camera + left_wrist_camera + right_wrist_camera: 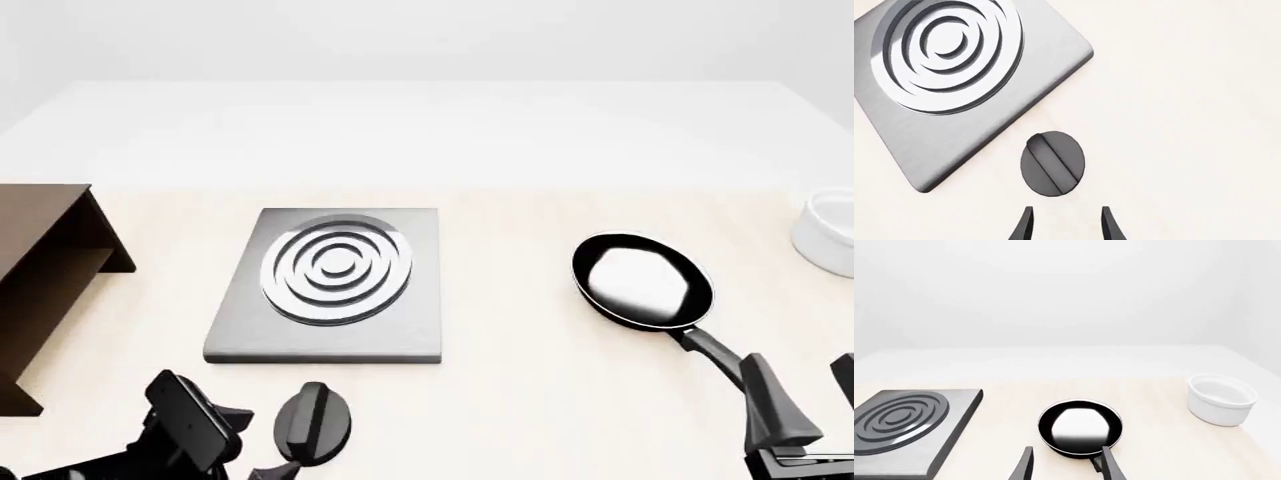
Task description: Turn on the stove and put the frying pan on it.
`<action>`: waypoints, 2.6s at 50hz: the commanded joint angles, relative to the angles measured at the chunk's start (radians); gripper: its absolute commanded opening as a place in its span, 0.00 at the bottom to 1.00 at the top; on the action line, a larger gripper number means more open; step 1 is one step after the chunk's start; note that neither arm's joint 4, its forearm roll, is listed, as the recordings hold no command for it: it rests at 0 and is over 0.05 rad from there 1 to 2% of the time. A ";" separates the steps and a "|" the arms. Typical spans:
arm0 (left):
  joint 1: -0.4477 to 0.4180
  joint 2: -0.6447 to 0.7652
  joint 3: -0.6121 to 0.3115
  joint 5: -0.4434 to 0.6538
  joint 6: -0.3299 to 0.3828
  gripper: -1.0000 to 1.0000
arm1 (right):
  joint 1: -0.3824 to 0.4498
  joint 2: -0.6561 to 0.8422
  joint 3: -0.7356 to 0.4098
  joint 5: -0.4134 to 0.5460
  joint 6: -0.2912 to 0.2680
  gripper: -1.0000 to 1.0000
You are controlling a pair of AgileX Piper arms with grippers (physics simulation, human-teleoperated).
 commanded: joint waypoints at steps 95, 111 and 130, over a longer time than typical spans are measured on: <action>-0.061 0.463 0.037 -0.410 0.016 1.00 | 0.000 -0.002 -0.001 -0.005 0.012 1.00; -0.103 0.518 0.011 -0.435 0.003 1.00 | 0.000 -0.001 -0.002 -0.008 0.015 1.00; -0.149 0.570 -0.038 -0.439 -0.009 1.00 | 0.000 -0.005 -0.001 -0.008 0.016 1.00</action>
